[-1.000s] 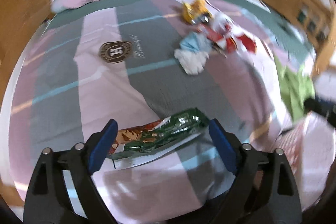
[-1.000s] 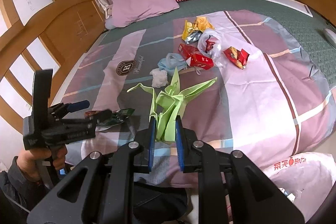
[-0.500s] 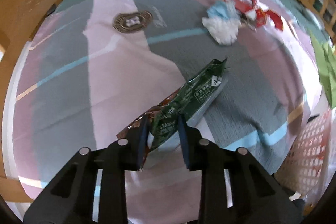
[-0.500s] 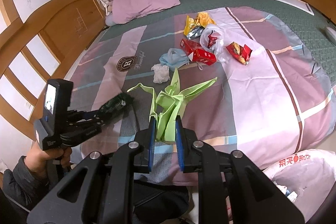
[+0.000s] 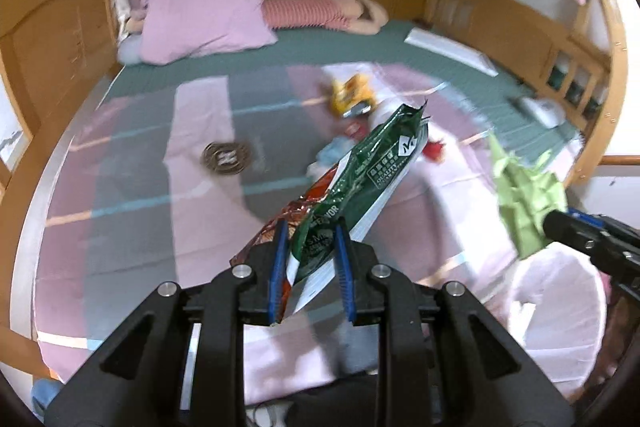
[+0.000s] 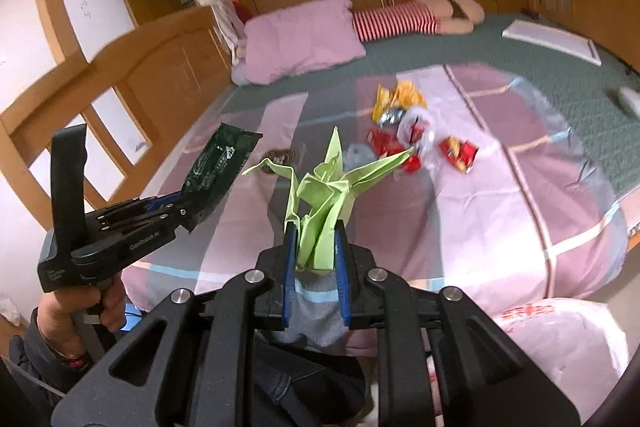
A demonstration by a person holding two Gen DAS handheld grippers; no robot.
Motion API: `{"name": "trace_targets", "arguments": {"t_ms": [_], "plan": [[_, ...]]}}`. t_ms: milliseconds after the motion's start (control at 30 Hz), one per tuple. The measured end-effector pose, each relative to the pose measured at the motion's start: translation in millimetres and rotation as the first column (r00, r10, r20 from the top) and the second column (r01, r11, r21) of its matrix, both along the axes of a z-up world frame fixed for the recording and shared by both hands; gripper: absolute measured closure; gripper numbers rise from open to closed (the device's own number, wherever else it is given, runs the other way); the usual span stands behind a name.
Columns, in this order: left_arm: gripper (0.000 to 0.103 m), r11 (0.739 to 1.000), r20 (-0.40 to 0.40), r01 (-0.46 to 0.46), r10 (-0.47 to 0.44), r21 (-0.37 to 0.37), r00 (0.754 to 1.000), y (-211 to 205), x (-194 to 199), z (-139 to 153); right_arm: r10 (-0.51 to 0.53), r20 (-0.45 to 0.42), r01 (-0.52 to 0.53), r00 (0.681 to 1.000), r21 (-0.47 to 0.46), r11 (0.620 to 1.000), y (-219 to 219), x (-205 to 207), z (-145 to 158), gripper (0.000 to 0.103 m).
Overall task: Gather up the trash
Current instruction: 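Drop the snack bag and paper crane into the trash bag with both tools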
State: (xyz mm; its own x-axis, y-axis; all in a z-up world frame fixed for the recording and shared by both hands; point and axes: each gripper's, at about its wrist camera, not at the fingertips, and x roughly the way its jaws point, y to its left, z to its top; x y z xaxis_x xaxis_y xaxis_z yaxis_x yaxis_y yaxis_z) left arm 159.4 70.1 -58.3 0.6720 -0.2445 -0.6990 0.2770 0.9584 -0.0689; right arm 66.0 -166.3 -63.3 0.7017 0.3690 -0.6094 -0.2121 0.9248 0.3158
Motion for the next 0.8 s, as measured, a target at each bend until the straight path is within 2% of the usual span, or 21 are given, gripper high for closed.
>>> {"name": "trace_targets", "arguments": {"t_ms": [133,300,433,500,567,633,700,800], "plan": [[0.079,0.994,0.013,0.089,-0.088,-0.061,0.996,-20.5,-19.0,21.8,-0.046,0.027,0.047,0.999,-0.004,0.999,-28.7,-27.2,13.0,0.084],[0.079,0.968,0.005,0.205,-0.206,-0.144,0.978,-53.9,-36.2,34.8,-0.123,-0.003,0.122,0.992,-0.058,0.991,-70.6,-57.9,6.3,0.084],[0.079,0.944,-0.025,0.295,-0.302,-0.147,0.953,-93.3,-50.2,31.7,-0.182,-0.081,0.172,0.98,-0.113,0.979,-99.0,-75.6,-19.5,0.084],[0.079,0.93,-0.049,0.342,-0.351,-0.139,0.935,-115.5,-58.1,25.4,-0.203,-0.162,0.185,0.966,-0.119,0.975,-113.9,-83.6,-39.7,0.084],[0.079,0.913,-0.076,0.387,-0.398,-0.126,0.914,-135.2,-67.1,15.8,-0.22,-0.256,0.189,0.941,-0.14,0.972,-128.3,-86.8,-60.3,0.078],[0.079,0.892,-0.112,0.435,-0.448,-0.121,0.887,-156.0,-77.2,5.6,-0.265,-0.307,0.225,0.914,-0.16,0.961,-144.4,-92.0,-73.4,0.057],[0.079,0.869,-0.138,0.48,-0.493,-0.117,0.859,-171.2,-86.2,-4.1,-0.315,-0.309,0.269,0.897,-0.183,0.946,-156.0,-100.7,-77.8,0.042],[0.079,0.837,-0.172,0.538,-0.546,-0.096,0.82,-194.3,-98.8,-16.3,-0.39,-0.283,0.327,0.876,-0.243,0.913,-170.0,-109.2,-78.0,0.038]]}}
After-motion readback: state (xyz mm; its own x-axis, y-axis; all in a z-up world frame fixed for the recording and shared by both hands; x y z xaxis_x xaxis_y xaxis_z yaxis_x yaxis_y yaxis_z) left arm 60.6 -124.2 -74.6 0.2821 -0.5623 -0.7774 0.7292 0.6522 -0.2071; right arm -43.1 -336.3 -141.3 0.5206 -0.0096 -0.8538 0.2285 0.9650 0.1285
